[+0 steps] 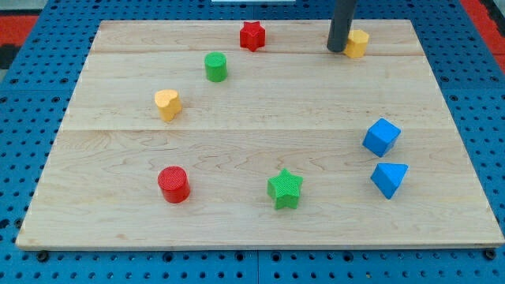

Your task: Move the arm towards the red star

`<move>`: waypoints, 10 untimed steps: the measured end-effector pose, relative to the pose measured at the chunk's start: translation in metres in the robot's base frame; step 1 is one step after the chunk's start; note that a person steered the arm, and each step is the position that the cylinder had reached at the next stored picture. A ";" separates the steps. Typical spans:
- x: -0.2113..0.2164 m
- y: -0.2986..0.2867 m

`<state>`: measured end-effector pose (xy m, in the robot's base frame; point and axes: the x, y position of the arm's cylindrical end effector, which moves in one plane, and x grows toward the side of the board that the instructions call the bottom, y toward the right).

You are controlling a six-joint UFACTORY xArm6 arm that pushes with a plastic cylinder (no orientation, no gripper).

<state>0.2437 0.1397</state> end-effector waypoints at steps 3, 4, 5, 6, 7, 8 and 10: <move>-0.052 -0.002; -0.052 -0.002; -0.051 -0.002; -0.051 -0.002; -0.051 0.004; -0.051 0.003; -0.051 0.001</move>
<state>0.1926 0.1403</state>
